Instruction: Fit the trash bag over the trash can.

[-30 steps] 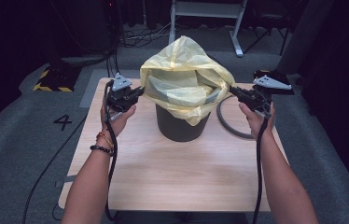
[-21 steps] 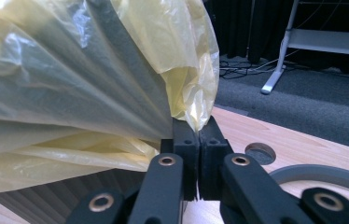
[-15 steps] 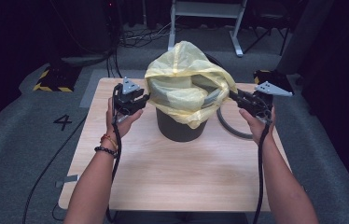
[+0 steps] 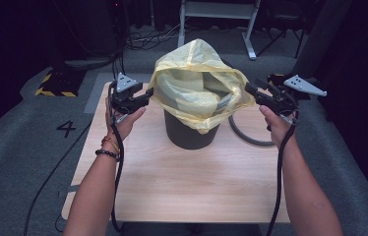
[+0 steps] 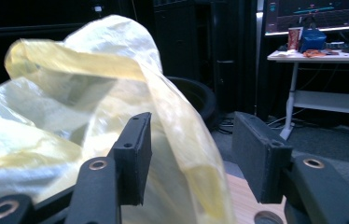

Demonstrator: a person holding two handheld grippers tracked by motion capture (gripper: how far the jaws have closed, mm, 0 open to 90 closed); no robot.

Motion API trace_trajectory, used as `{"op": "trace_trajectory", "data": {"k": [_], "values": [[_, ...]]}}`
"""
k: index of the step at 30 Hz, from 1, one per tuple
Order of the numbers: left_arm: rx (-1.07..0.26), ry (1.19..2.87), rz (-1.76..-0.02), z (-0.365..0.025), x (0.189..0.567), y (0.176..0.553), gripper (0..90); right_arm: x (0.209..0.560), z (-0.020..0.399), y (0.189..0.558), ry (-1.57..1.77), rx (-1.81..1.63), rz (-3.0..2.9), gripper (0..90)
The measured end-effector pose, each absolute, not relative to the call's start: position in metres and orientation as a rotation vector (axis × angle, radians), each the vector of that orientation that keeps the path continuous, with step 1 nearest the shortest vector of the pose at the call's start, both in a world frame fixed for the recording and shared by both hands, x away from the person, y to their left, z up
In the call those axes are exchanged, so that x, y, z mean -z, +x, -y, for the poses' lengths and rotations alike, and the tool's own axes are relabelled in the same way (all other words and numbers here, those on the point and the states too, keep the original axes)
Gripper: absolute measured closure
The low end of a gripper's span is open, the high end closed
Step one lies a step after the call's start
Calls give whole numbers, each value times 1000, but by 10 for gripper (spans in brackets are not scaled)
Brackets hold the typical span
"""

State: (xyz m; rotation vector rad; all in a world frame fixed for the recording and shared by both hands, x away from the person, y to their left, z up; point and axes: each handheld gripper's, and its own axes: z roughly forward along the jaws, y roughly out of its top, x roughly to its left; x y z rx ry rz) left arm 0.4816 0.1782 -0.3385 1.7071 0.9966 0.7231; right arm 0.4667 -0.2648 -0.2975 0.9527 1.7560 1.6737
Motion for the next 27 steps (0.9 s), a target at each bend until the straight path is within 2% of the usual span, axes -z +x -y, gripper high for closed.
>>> {"op": "trace_trajectory", "data": {"k": [8, 11, 16, 22, 27], "values": [[-745, 1797, -952, -158, 343, 486, 560, 291, 245, 473, 966, -1627, -1823, 432], [-728, 1782, -962, -159, 344, 488, 570, 289, 241, 478, 999, -1595, -1851, 424], [-725, 1803, -944, -159, 345, 489, 616, 288, 234, 484, 1035, -1535, -1890, 430], [-695, 1813, -935, -160, 347, 489, 625, 289, 232, 488, 1061, -1562, -1915, 458], [-661, 1834, -918, -162, 349, 490, 633, 284, 228, 492, 1064, -1536, -2013, 445]]}}
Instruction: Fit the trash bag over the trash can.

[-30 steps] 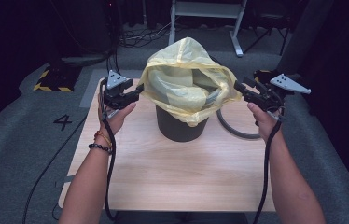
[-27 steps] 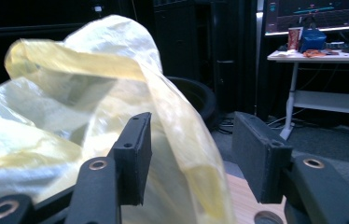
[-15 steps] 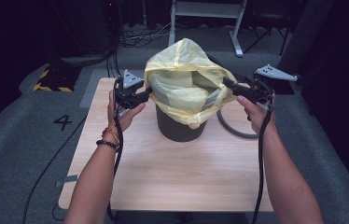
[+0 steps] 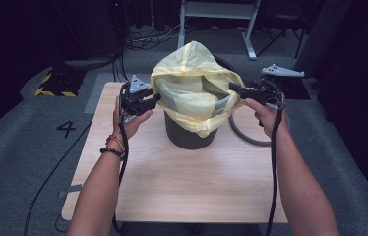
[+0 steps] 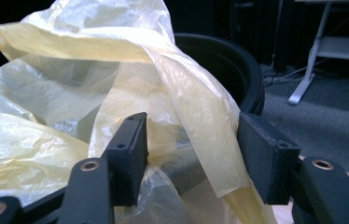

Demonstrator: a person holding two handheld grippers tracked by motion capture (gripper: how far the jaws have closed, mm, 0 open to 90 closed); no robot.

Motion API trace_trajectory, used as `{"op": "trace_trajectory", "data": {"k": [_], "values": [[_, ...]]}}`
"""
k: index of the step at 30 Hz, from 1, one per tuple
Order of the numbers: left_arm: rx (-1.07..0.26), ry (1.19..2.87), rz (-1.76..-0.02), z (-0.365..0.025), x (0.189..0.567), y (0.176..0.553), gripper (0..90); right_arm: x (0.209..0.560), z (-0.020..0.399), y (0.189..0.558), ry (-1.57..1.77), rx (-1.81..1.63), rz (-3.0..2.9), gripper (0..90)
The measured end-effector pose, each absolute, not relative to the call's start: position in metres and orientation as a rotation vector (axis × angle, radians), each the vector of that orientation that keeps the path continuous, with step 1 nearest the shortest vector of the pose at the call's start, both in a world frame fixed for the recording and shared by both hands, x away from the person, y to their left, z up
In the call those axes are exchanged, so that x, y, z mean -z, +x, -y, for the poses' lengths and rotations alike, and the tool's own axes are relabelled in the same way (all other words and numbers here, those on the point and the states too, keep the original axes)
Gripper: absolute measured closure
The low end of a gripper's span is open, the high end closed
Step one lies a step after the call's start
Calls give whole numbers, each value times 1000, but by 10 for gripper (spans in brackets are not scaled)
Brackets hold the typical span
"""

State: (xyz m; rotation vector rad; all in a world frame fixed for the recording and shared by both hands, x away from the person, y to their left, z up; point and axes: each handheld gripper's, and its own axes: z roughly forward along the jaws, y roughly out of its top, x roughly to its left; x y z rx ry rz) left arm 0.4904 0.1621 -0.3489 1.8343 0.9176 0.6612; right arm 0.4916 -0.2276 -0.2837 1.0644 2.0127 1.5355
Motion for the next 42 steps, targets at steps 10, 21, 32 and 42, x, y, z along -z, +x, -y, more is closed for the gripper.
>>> {"op": "trace_trajectory", "data": {"k": [10, 21, 32, 42], "values": [[-608, 1906, -805, -165, 349, 483, 701, 277, 239, 485, 1036, -1582, -2085, 606], [-715, 1827, -859, -166, 336, 480, 560, 274, 225, 493, 1172, -1460, -2074, 441], [-708, 1857, -884, -161, 342, 485, 626, 270, 215, 512, 1316, -1332, -2098, 437], [-729, 1856, -851, -170, 336, 482, 715, 265, 224, 513, 1202, -1352, -2112, 507]]}}
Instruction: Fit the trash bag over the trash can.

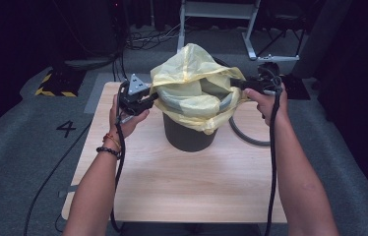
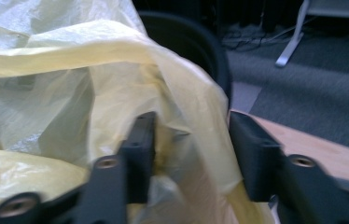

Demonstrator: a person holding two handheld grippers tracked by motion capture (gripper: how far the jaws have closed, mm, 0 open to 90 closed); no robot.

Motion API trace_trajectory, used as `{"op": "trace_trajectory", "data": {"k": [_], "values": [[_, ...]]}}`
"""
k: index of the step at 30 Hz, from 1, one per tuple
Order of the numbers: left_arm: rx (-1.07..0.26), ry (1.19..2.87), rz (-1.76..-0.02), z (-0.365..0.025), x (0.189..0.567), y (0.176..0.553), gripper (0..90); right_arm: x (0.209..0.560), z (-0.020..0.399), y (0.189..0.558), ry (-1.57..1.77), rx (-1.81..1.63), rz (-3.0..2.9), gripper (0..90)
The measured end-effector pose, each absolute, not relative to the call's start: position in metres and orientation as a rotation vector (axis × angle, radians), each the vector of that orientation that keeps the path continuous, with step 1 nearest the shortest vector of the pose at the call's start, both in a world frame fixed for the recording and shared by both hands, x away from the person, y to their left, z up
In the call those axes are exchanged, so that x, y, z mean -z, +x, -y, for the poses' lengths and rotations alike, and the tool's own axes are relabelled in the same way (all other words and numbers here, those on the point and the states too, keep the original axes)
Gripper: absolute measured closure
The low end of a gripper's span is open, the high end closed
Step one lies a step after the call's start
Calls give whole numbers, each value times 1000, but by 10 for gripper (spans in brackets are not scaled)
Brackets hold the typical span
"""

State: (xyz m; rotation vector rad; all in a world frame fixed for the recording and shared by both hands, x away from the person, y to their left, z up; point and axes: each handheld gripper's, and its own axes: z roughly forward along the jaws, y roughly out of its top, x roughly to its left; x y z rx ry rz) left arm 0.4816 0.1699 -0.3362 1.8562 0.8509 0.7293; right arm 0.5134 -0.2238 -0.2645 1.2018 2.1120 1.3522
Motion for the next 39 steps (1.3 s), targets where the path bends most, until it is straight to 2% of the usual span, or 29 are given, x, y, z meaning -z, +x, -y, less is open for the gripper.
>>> {"op": "trace_trajectory", "data": {"k": [2, 4, 5, 7, 8, 10, 12, 13, 17, 18, 19, 21, 23, 24, 25, 31, 39], "values": [[-736, 1844, -854, -178, 332, 480, 701, 264, 228, 512, 1187, -1375, -2063, 473], [-721, 1820, -849, -186, 329, 478, 614, 264, 237, 508, 1154, -1426, -2026, 422], [-733, 1817, -852, -190, 327, 476, 601, 263, 240, 507, 1136, -1459, -2012, 444], [-741, 1789, -860, -197, 322, 475, 506, 262, 249, 505, 1101, -1476, -1994, 453], [-742, 1761, -859, -201, 319, 474, 448, 262, 252, 505, 1094, -1480, -1972, 500], [-692, 1737, -833, -208, 315, 472, 418, 261, 257, 504, 1050, -1489, -1960, 557], [-702, 1721, -819, -213, 312, 469, 374, 261, 259, 503, 992, -1501, -1962, 656], [-691, 1706, -812, -216, 310, 468, 373, 261, 260, 502, 975, -1496, -1964, 765], [-653, 1690, -763, -218, 304, 467, 442, 264, 260, 505, 950, -1469, -2006, 875], [-666, 1702, -744, -217, 302, 467, 534, 266, 259, 506, 944, -1447, -2010, 900], [-682, 1709, -737, -214, 300, 468, 548, 268, 259, 507, 948, -1441, -2013, 900], [-701, 1740, -717, -208, 296, 470, 714, 269, 258, 509, 944, -1429, -2007, 900], [-698, 1757, -699, -204, 294, 474, 777, 270, 258, 511, 942, -1450, -1998, 900], [-720, 1771, -707, -201, 293, 475, 851, 271, 258, 512, 943, -1466, -1991, 900], [-723, 1782, -728, -197, 292, 478, 881, 271, 257, 513, 951, -1448, -1977, 900], [-713, 1885, -866, -182, 302, 500, 898, 282, 256, 521, 998, -1411, -1949, 900], [-678, 1968, -905, -162, 321, 516, 899, 310, 248, 531, 1046, -1343, -1986, 900]]}}
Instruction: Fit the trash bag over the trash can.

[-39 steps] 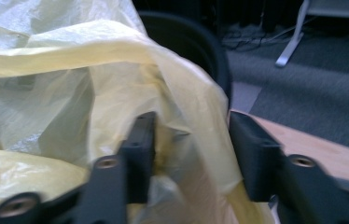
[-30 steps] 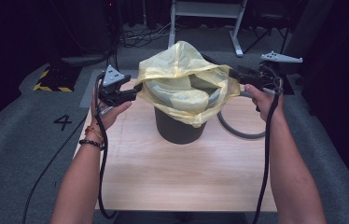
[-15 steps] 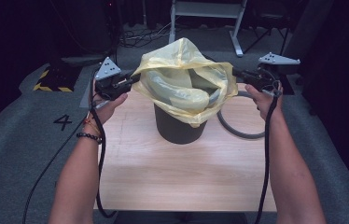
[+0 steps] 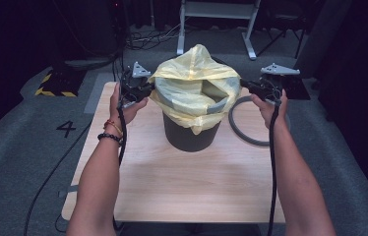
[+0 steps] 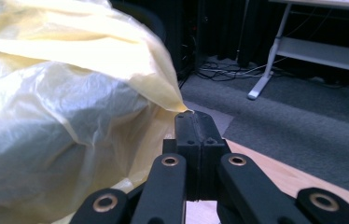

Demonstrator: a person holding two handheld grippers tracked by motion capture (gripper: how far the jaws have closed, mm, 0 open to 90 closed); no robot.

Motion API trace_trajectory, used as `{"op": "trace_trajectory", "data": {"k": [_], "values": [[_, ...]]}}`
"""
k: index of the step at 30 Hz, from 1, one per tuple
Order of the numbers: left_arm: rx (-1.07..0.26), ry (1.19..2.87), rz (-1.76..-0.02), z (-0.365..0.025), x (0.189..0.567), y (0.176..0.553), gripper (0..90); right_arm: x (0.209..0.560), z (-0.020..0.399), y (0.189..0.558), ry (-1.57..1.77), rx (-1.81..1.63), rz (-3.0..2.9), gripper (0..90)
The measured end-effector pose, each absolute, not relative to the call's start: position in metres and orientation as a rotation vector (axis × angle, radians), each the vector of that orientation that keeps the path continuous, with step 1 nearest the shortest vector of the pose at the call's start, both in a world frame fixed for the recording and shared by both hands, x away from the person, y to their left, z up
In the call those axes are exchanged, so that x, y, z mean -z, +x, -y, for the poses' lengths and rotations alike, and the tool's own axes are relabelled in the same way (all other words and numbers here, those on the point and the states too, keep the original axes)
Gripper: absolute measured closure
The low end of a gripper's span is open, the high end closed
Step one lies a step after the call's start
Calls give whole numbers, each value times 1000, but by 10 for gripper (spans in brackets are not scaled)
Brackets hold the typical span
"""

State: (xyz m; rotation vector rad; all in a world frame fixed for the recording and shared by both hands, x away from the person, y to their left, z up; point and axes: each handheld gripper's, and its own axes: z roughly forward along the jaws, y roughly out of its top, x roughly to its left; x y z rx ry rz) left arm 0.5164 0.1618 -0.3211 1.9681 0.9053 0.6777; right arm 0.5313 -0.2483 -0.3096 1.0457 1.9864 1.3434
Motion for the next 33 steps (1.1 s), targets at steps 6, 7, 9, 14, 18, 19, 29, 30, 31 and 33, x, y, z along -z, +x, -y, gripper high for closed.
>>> {"op": "trace_trajectory", "data": {"k": [6, 7, 9, 14, 18, 19, 29, 30, 31, 33], "values": [[-634, 1980, -893, -156, 332, 520, 899, 324, 245, 531, 1024, -1385, -2009, 900], [-637, 1988, -886, -156, 333, 520, 900, 326, 244, 530, 1014, -1401, -2019, 900], [-632, 2002, -871, -157, 336, 517, 900, 331, 242, 528, 1001, -1412, -2037, 900], [-625, 2062, -838, -157, 341, 511, 900, 342, 235, 522, 960, -1401, -2098, 900], [-642, 2145, -804, -152, 354, 505, 900, 356, 233, 518, 951, -1382, -2137, 900], [-621, 2134, -800, -153, 356, 504, 900, 359, 235, 517, 954, -1407, -2132, 900], [-668, 2037, -829, -161, 366, 493, 692, 374, 246, 505, 966, -1433, -2122, 900], [-689, 2007, -863, -166, 363, 491, 582, 371, 251, 503, 973, -1443, -2100, 900], [-682, 1990, -869, -169, 361, 490, 535, 366, 258, 500, 985, -1443, -2059, 827], [-695, 1944, -865, -179, 357, 484, 483, 358, 269, 497, 984, -1491, -2022, 763]]}}
